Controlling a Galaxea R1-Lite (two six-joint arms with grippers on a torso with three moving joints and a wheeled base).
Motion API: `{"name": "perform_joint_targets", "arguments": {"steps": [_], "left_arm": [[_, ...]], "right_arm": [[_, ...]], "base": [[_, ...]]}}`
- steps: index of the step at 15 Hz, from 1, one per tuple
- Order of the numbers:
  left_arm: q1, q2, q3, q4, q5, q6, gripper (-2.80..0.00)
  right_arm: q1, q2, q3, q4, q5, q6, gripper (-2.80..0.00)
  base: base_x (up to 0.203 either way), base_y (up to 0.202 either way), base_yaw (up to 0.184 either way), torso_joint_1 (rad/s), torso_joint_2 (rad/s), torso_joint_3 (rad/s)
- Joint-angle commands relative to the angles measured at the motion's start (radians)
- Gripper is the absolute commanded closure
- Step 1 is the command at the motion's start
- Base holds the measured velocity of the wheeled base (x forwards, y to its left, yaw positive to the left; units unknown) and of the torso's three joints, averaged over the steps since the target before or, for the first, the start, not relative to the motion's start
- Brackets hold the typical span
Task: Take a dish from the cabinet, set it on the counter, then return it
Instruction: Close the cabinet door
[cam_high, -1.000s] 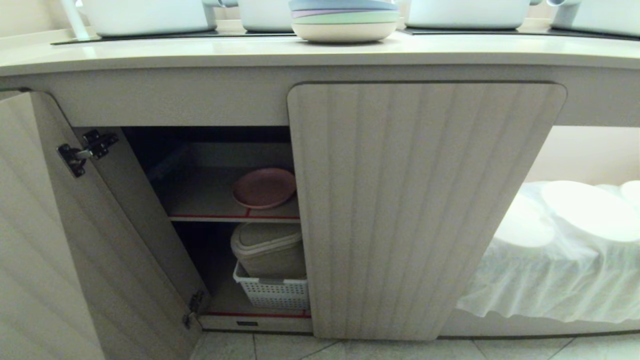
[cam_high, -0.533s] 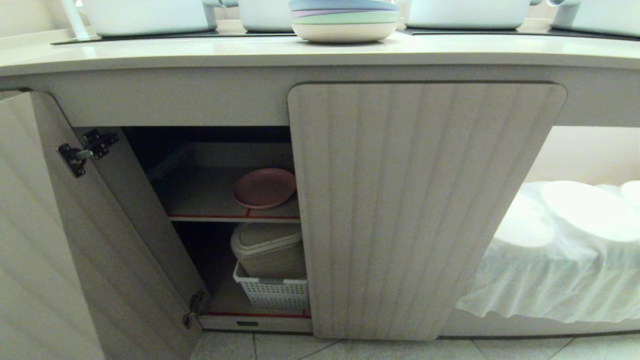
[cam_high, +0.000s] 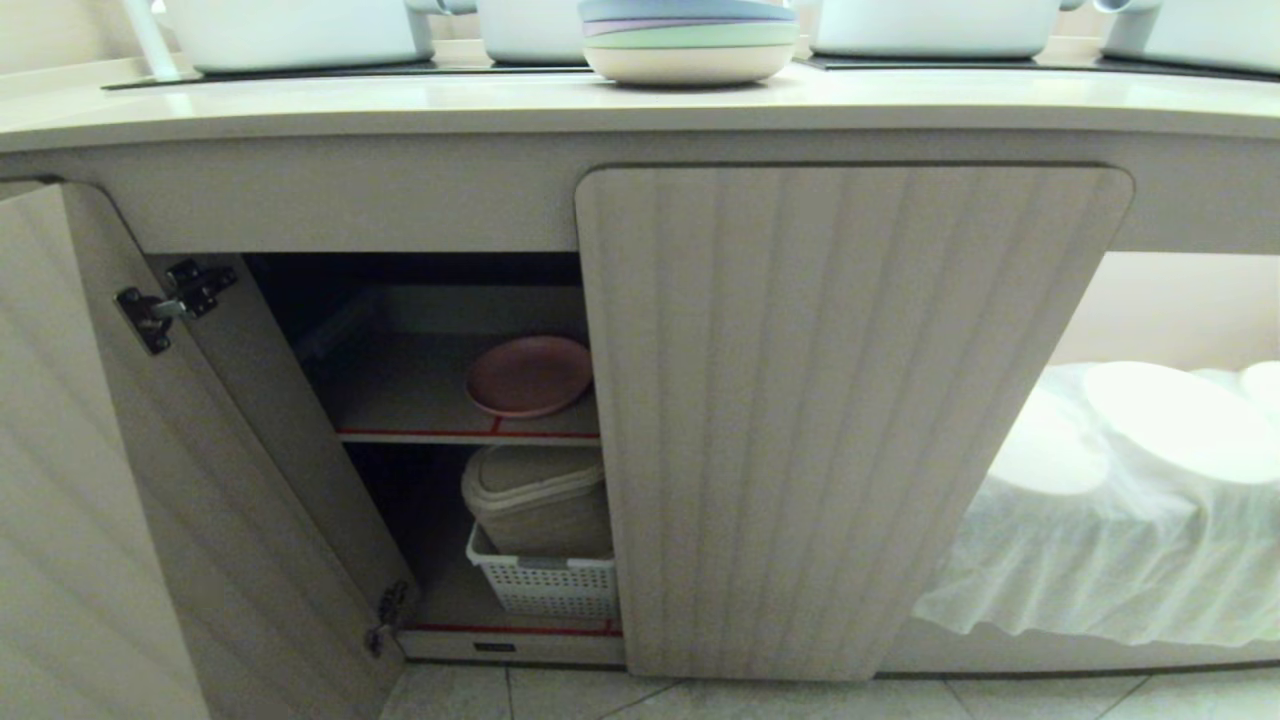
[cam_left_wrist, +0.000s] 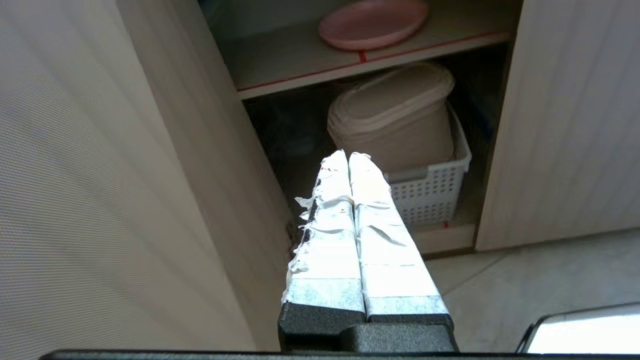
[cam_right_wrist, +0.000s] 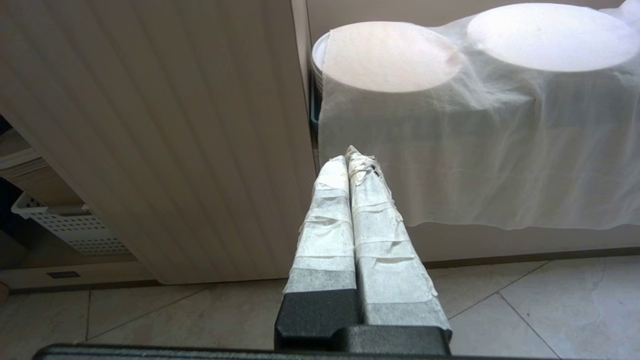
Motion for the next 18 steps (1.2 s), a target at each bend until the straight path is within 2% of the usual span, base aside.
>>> {"name": "perform_joint_targets", "arguments": {"steps": [1, 4, 6, 18], "left_arm": [[0.000, -0.001, 0.000, 0.002, 0.001, 0.000, 0.00], [0.000, -0.001, 0.000, 0.004, 0.004, -0.019, 0.00], [0.000, -0.001, 0.000, 0.008, 0.026, -0.092, 0.00], [0.000, -0.001, 0.000, 0.008, 0.026, -0.099, 0.00]], "right_arm": [[0.000, 0.000, -0.001, -0.001, 0.000, 0.000, 0.00], [0.000, 0.000, 0.000, -0.001, 0.000, 0.000, 0.00], [0.000, 0.000, 0.000, -0.001, 0.000, 0.000, 0.00], [0.000, 0.000, -0.001, -0.001, 0.000, 0.000, 0.00]], "base": [[0.000, 0.000, 0.000, 0.000, 0.00, 0.000], [0.000, 0.000, 0.000, 0.000, 0.00, 0.000], [0.000, 0.000, 0.000, 0.000, 0.00, 0.000], [0.000, 0.000, 0.000, 0.000, 0.00, 0.000]]}}
